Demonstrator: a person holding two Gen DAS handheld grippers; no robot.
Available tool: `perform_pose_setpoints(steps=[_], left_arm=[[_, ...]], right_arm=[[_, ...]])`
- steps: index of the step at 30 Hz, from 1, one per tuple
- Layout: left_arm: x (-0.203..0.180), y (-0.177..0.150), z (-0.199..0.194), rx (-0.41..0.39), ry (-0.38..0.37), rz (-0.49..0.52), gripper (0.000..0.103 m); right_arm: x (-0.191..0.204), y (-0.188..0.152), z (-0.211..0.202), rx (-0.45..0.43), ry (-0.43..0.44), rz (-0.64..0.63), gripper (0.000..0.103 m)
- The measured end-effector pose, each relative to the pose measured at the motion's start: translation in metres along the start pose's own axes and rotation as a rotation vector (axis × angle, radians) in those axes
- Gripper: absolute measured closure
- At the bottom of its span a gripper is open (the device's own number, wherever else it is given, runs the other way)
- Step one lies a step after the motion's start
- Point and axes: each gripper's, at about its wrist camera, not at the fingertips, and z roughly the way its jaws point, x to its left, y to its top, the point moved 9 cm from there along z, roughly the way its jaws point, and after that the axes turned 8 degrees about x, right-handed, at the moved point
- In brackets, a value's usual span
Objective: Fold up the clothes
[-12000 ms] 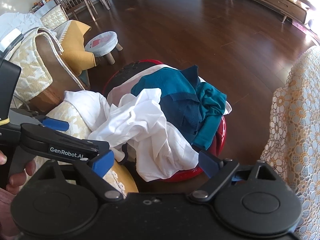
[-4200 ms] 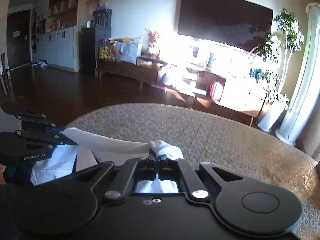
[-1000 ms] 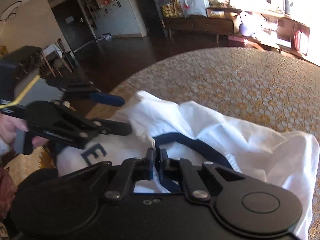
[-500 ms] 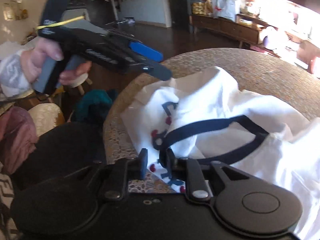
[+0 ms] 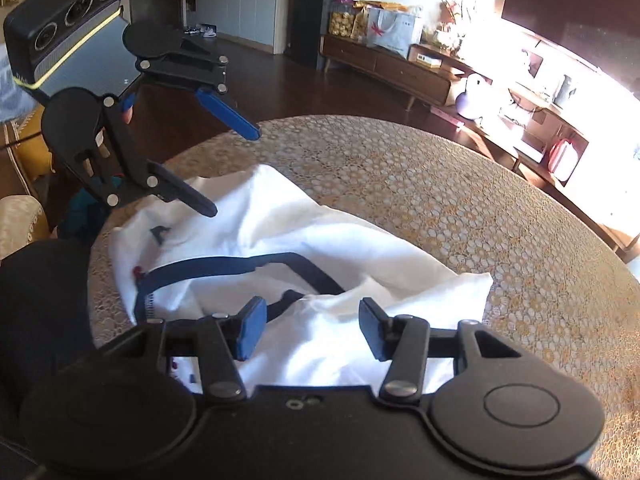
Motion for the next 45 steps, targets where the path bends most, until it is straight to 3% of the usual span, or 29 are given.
perform_pose_setpoints(steps=[8, 14, 17, 19, 20, 24, 25, 28, 32, 36, 40, 45], left_arm=[[0.004, -0.001, 0.020, 0.032, -0.033, 0.050, 0.039], [-0.011, 0.003, 0.017, 0.056, -0.074, 0.204, 0.039], [-0.018, 0.003, 0.034, 0.116, -0.104, 0.267, 0.040], [-0.021, -0.004, 0.047, 0.174, -0.117, 0.310, 0.060], [-0.022, -0.007, 0.053, 0.202, -0.123, 0.331, 0.065], [-0.021, -0.025, 0.064, 0.268, -0.167, 0.322, 0.073], [-0.022, -0.028, 0.067, 0.276, -0.168, 0.316, 0.080], [-0.024, -0.029, 0.061, 0.237, -0.149, 0.259, 0.090], [-0.013, -0.024, 0.042, 0.146, -0.043, 0.170, 0.090], [-0.020, -0.026, 0.032, 0.153, -0.020, 0.235, 0.089], [-0.026, -0.025, 0.040, 0.185, 0.058, 0.337, 0.089], [-0.027, -0.015, 0.048, 0.125, 0.055, 0.283, 0.089]], right_arm=[[-0.002, -0.014, 0.044, 0.086, 0.037, -0.058, 0.000], [-0.006, -0.011, 0.007, 0.005, 0.024, -0.061, 0.000], [-0.011, -0.012, -0.002, -0.014, 0.031, -0.033, 0.000], [-0.013, -0.014, -0.002, -0.017, 0.034, -0.017, 0.000], [-0.013, -0.016, -0.001, -0.017, 0.036, -0.012, 0.000], [-0.016, -0.021, 0.005, -0.021, 0.041, 0.015, 0.000], [-0.017, -0.022, 0.006, -0.024, 0.041, 0.028, 0.000], [-0.022, -0.020, -0.005, -0.086, 0.003, 0.070, 0.000], [-0.028, -0.015, -0.028, -0.188, -0.066, 0.120, 0.000], [-0.028, -0.001, -0.062, -0.259, -0.120, 0.095, 0.000], [-0.027, 0.000, -0.088, -0.286, -0.172, 0.098, 0.000], [-0.045, -0.051, -0.104, -0.238, -0.260, 0.197, 0.000]])
